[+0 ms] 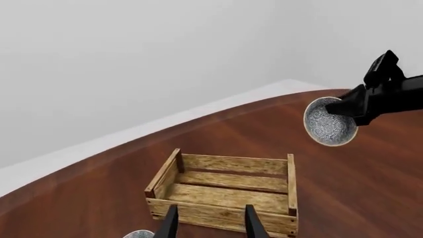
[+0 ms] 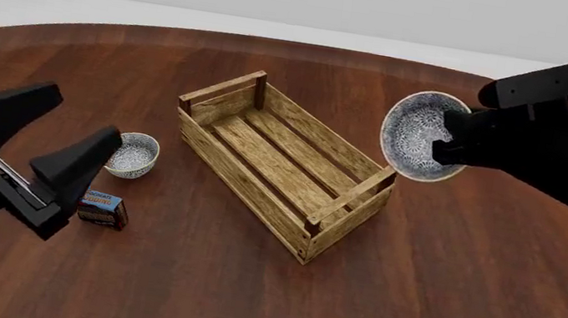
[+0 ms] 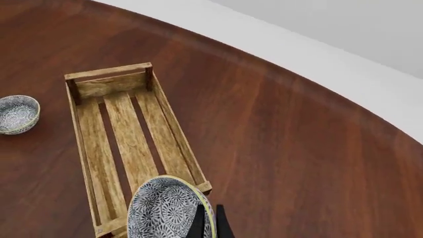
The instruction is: Stack the right bowl on the left bowl and place them in the tray.
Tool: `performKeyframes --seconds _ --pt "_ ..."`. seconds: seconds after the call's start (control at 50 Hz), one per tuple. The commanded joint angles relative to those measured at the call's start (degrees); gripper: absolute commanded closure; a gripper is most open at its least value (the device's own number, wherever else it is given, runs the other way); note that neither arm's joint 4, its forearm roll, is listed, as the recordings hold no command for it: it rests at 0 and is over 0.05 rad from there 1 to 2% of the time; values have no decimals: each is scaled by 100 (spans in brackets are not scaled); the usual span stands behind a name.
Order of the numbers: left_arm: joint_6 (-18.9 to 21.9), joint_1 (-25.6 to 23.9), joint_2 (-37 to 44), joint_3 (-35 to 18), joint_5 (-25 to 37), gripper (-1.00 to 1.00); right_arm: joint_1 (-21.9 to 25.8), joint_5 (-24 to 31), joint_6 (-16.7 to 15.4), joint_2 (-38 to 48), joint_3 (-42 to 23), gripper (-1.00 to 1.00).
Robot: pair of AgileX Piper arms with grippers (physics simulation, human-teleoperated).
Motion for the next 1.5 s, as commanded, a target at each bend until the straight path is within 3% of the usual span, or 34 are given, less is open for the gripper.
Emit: performKeyframes --seconds 0.02,1.5 --pt "-227 6 530 -147 -381 -100 79 -118 -60 208 98 100" --pt "-720 -690 2704 -1063 -1281 -100 1504 -158 -511 426 128 100"
